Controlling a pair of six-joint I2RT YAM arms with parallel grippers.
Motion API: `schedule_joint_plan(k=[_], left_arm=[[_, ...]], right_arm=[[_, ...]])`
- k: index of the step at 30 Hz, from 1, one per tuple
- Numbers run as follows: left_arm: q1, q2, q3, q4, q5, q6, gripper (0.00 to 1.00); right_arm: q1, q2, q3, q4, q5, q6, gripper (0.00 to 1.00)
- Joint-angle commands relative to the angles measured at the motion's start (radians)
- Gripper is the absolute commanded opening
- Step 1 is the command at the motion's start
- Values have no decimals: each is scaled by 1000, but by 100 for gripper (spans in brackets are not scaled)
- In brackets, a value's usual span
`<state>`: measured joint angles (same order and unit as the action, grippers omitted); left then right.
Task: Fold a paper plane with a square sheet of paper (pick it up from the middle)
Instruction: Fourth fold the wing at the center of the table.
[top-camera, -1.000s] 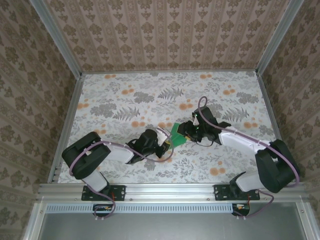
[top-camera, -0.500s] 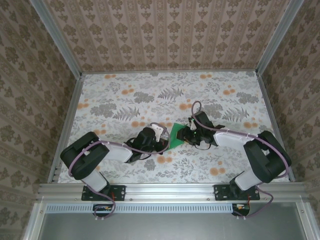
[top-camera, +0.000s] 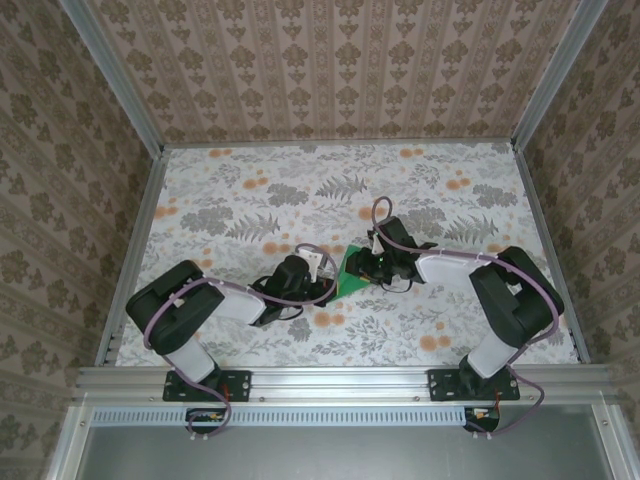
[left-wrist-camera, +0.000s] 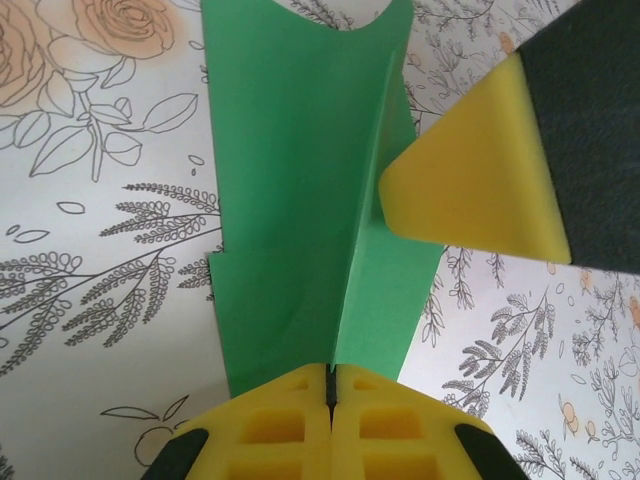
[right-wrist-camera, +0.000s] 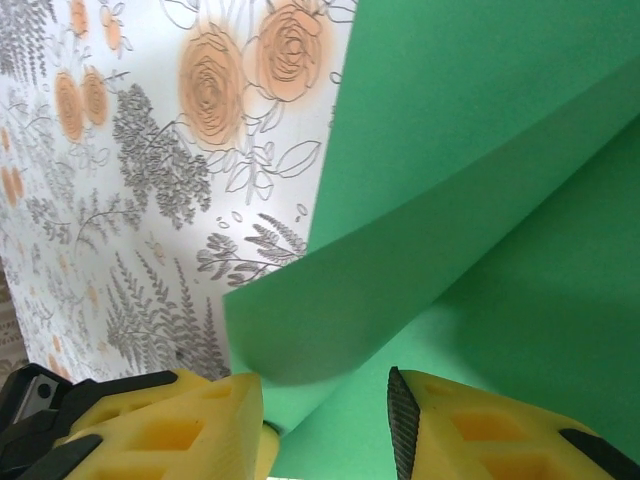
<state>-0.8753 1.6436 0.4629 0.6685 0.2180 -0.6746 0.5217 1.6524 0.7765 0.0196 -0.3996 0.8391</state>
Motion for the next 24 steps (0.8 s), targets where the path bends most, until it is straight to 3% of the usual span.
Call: schedule_joint_plan(k=[1, 9, 15, 24], left_arm=[[10, 19, -17, 47, 24, -44, 8], [17, 37, -15, 53, 41, -66, 11], [48, -7, -31, 33, 58, -97, 29], [68, -193, 15, -290, -40, -132, 37]], right_arm=[[4, 28, 26, -10, 7, -15, 41], [4, 71, 52, -68, 50, -14, 43], [4, 103, 71, -154, 95, -26, 43], [9, 182, 123, -296, 133, -84, 40]])
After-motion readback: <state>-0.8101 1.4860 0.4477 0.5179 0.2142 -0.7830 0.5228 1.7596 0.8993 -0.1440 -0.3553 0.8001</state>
